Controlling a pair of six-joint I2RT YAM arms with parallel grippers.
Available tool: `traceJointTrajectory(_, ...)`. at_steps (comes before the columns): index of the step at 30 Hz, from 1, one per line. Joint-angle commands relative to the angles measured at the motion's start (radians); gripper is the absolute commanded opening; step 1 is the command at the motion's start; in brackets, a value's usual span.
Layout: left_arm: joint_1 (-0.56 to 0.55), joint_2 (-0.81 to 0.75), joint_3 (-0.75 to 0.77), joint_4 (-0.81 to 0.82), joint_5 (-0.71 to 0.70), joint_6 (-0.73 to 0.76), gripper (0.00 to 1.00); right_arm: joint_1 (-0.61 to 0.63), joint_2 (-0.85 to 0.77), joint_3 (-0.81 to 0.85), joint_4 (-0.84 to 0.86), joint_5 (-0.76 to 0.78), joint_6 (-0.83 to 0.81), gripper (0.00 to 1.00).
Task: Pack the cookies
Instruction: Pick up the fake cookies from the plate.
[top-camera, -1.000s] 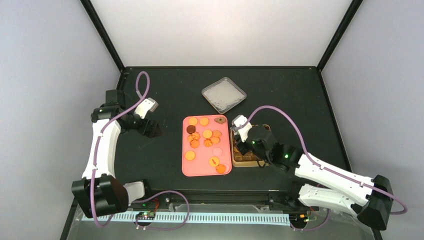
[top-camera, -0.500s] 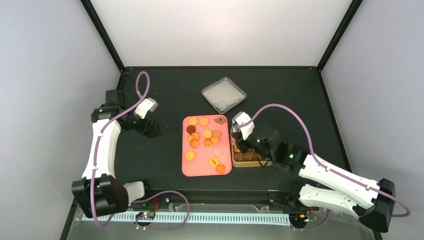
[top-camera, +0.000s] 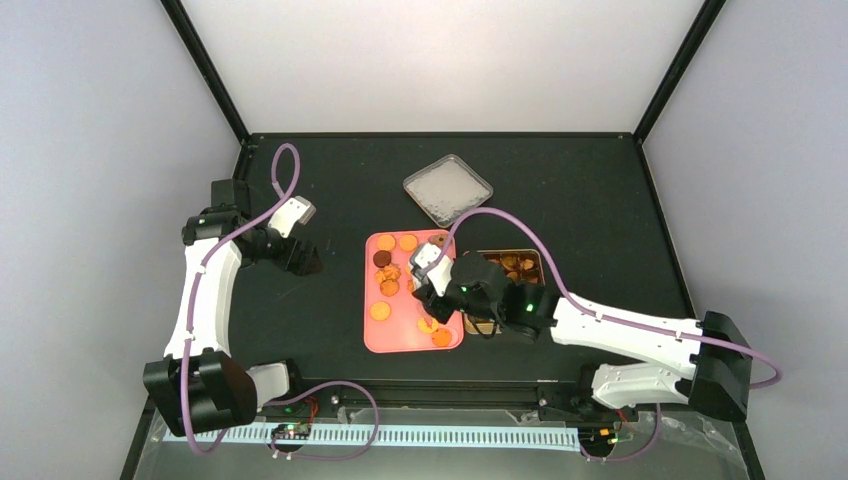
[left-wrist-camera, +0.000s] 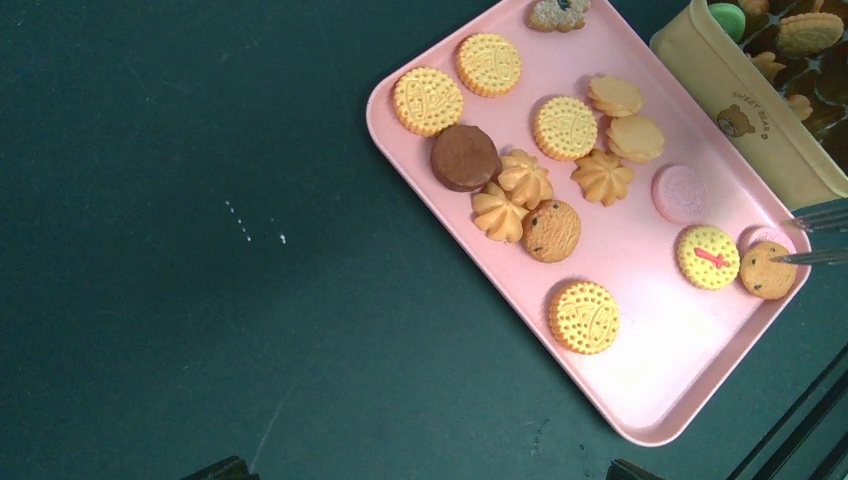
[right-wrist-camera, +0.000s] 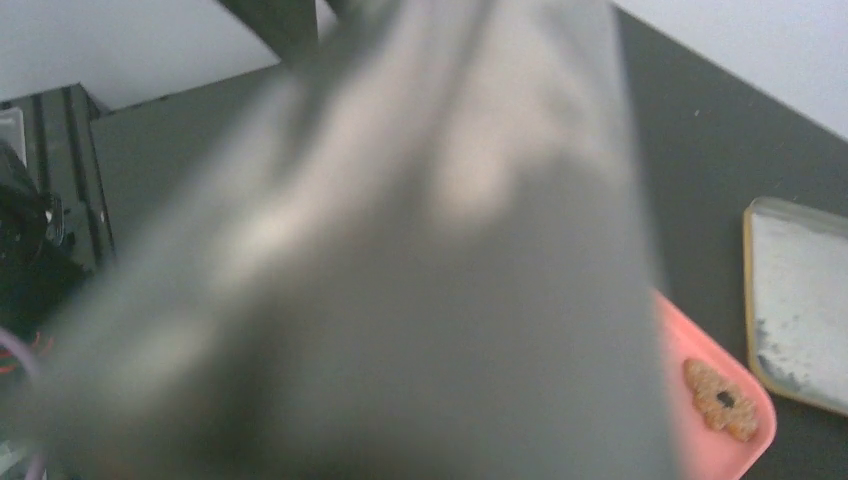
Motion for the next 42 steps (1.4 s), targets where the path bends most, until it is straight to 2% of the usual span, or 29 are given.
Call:
traceJointTrajectory(1, 0.006, -0.019, 0.007, -0.001, -0.004, -0.002, 0.94, 0.015, -0.009, -0.056, 0.072, 0.028, 0.055, 0.27)
traceJointTrajectory(10, 0.007, -0.013, 0.003, 0.000, 0.005, 0.001, 0.94, 0.015, -0.066, -0.189, 0.105, 0.042, 0.122, 0.34)
traceJointTrajectory(22, 0.007, -0.022, 0.005, -0.006, 0.001, 0.004, 0.94, 0.015, -0.060, -0.249, 0.161, -0.002, 0.179, 0.35)
traceJointTrajectory(24, 0.007, -0.021, 0.003, -0.005, 0.001, 0.004, 0.95, 0.015, -0.062, -0.256, 0.161, -0.001, 0.184, 0.32)
traceJointTrajectory(28, 0.007, -0.020, 0.006, -0.004, 0.004, 0.002, 0.94, 0.015, -0.083, -0.248, 0.155, 0.019, 0.184, 0.17)
traceJointTrajectory(31, 0.006, -0.022, 0.006, -0.004, 0.004, 0.004, 0.94, 0.014, -0.104, -0.227, 0.140, 0.039, 0.170, 0.10)
traceJointTrajectory(37, 0.007, -0.024, 0.006, -0.006, 0.002, 0.005, 0.94, 0.014, -0.146, -0.169, 0.095, 0.076, 0.116, 0.03)
traceJointTrajectory(42, 0.007, -0.023, 0.009, -0.006, 0.002, 0.006, 0.94, -0.001, -0.216, -0.128, 0.051, 0.196, 0.040, 0.01)
